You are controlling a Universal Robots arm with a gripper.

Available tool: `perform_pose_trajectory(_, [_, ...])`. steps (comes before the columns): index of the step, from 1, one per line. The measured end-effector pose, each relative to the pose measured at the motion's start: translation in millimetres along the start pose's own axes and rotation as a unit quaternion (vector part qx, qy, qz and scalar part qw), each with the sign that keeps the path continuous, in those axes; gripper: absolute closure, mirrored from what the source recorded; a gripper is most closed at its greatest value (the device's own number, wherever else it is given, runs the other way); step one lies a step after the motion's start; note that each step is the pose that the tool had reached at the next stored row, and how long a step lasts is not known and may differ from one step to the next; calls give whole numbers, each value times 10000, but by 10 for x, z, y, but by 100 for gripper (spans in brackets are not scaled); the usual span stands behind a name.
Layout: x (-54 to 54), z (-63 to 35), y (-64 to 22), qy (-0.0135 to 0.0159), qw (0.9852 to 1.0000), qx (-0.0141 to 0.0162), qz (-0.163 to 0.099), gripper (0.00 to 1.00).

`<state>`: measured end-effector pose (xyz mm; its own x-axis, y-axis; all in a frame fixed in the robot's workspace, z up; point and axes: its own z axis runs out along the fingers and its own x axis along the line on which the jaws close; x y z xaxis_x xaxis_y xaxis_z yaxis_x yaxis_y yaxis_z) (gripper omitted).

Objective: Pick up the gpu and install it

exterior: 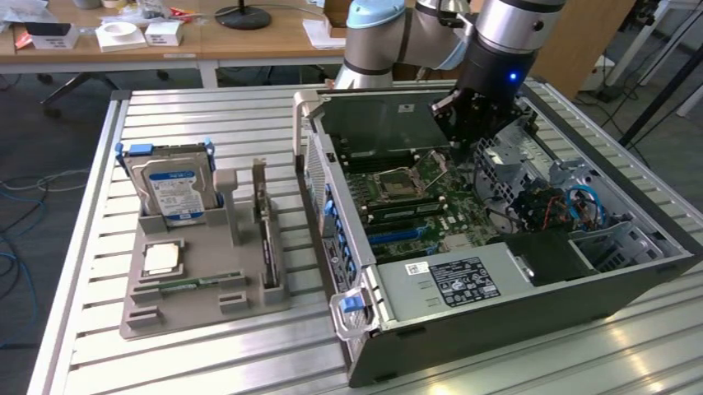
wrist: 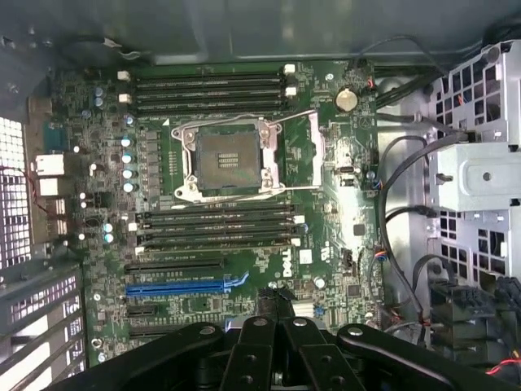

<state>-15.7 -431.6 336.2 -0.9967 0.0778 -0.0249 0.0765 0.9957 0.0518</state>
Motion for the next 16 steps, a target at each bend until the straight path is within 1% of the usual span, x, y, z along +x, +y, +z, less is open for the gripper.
perform_pose_trajectory(9, [1,2,7,0,10000,0,1,90])
perform_pose_trajectory(10, [3,4,21,-1,10000,0,1,90])
perform_pose_trajectory(14, [16,17,128,0,10000,-2,-6,90])
perform_pose_trajectory(16, [51,26,172,0,10000,-3,-7,90])
